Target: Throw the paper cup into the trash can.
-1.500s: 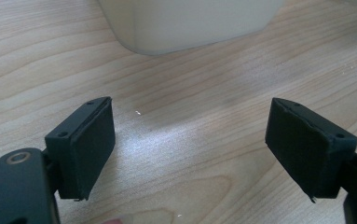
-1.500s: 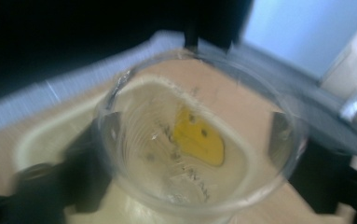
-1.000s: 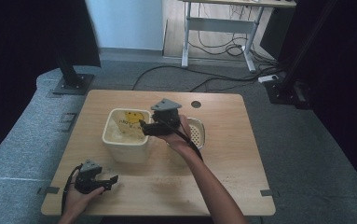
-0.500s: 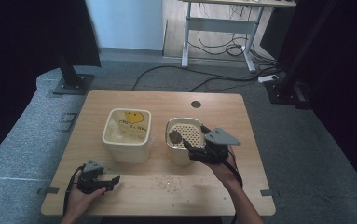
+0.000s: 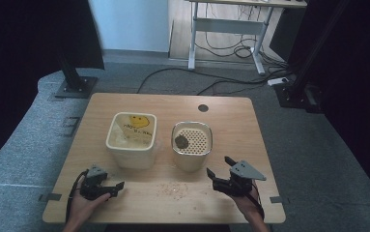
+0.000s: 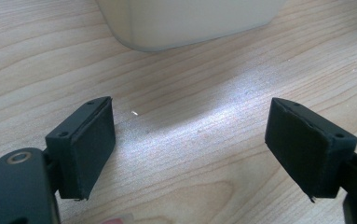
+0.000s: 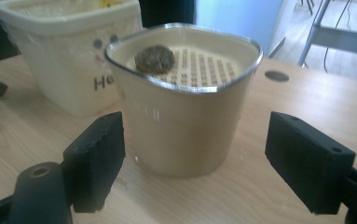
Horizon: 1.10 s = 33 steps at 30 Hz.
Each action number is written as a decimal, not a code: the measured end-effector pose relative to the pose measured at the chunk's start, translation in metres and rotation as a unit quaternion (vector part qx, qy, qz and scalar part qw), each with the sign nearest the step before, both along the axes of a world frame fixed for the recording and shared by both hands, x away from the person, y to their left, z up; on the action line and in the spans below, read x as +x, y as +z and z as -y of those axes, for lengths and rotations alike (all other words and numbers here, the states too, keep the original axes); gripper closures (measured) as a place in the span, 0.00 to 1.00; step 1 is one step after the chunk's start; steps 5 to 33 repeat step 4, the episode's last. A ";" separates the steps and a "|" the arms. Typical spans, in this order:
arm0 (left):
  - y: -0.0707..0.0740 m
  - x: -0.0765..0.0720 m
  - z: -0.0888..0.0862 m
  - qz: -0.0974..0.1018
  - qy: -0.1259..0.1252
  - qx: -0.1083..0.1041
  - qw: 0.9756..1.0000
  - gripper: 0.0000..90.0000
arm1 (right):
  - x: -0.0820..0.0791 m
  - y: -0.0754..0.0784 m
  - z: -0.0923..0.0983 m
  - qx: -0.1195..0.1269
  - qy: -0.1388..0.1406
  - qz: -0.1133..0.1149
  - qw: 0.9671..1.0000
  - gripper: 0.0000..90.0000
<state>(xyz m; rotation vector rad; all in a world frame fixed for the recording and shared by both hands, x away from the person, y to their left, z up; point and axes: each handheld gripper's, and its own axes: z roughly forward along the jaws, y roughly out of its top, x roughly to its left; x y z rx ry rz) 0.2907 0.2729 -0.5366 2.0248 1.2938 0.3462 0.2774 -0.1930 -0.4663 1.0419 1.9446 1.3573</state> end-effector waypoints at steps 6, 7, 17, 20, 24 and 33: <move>0.000 0.001 0.001 0.000 0.002 -0.001 1.000 0.18 | 0.002 -0.008 0.001 0.001 -0.002 -0.013 1.000 0.21; 0.000 0.001 0.001 0.000 0.002 -0.001 1.000 0.18 | 0.002 -0.008 0.001 0.001 -0.002 -0.013 1.000 0.21; 0.000 0.001 0.001 0.000 0.002 -0.001 1.000 0.18 | 0.002 -0.008 0.001 0.001 -0.002 -0.013 1.000 0.21; 0.000 0.001 0.001 0.000 0.002 -0.001 1.000 0.18 | 0.002 -0.008 0.001 0.001 -0.002 -0.013 1.000 0.21; 0.000 0.001 0.001 0.000 0.002 -0.001 1.000 0.18 | 0.002 -0.008 0.001 0.001 -0.002 -0.013 1.000 0.21; 0.000 0.001 0.001 0.000 0.002 -0.001 1.000 0.18 | 0.002 -0.008 0.001 0.001 -0.002 -0.013 1.000 0.21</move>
